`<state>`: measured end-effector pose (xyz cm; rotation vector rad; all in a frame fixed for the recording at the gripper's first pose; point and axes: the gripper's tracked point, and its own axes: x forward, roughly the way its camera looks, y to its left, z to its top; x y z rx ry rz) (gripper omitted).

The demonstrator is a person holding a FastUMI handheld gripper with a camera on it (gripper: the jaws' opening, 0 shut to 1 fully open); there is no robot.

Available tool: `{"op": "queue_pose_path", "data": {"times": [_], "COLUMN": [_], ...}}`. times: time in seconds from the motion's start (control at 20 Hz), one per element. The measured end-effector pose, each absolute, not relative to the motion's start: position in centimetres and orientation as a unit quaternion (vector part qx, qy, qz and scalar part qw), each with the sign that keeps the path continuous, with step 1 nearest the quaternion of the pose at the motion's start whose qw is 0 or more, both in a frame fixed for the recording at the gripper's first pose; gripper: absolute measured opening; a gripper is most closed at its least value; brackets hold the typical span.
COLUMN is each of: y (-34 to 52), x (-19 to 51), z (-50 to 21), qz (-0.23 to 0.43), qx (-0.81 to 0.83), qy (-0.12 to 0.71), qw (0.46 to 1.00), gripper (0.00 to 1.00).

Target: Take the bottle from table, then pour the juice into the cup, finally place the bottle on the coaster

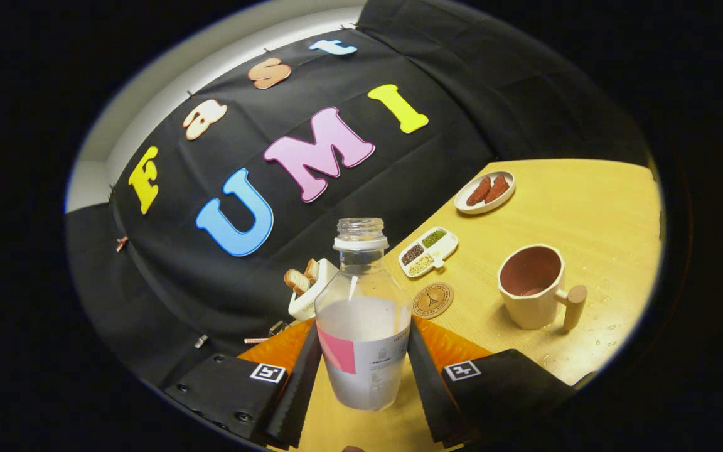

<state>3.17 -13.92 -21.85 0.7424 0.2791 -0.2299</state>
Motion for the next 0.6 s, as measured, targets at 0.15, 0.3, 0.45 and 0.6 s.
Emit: {"op": "queue_pose_path", "data": {"times": [0.15,0.3,0.45,0.6], "y": [-15.5,-16.1,-16.6,-17.3], "x": [3.2,2.9,2.9,2.8], "z": [-22.6,-23.3,-23.5,-24.2], "qz": [-0.126,-0.128,-0.129,-0.136], "qx": [0.401,0.439,0.49,0.526], "qy": [0.137,0.145,0.141,0.14], "qw": [0.897,0.877,0.85,0.828], "gripper": [0.76,0.76,0.77,0.76]}}
